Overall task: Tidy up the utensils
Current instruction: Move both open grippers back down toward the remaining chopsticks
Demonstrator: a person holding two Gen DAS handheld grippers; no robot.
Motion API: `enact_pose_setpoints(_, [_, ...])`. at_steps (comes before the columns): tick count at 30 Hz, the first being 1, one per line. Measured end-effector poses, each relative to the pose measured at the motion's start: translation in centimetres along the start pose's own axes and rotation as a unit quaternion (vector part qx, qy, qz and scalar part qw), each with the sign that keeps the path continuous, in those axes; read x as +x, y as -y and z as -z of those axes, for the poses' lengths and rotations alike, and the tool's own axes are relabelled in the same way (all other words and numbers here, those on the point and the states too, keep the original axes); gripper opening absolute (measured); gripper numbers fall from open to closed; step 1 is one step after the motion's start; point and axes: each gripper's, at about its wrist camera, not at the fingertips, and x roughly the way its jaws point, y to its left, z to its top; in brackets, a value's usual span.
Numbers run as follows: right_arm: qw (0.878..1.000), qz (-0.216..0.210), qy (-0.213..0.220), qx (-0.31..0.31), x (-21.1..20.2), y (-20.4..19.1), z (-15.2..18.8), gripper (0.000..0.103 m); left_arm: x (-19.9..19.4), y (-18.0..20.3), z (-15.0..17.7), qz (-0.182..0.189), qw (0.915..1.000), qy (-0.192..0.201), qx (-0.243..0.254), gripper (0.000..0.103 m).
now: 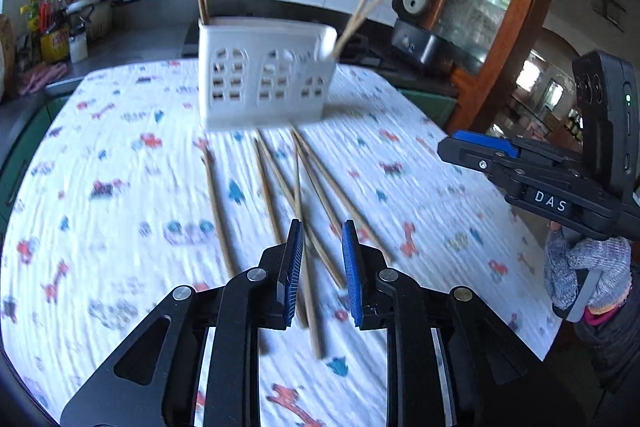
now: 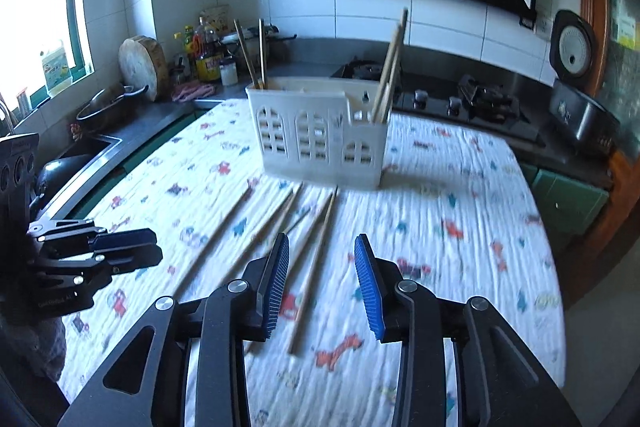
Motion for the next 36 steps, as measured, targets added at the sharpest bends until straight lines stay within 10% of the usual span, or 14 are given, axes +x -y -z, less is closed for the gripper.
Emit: enact_pose_setpoints(36, [0.998,-0.012,-0.059,0.035,4.8,0.2,5.7,0.031,7.1,0.1,3.3,-0.062,0.9958,-0.066,-0.008,0.006])
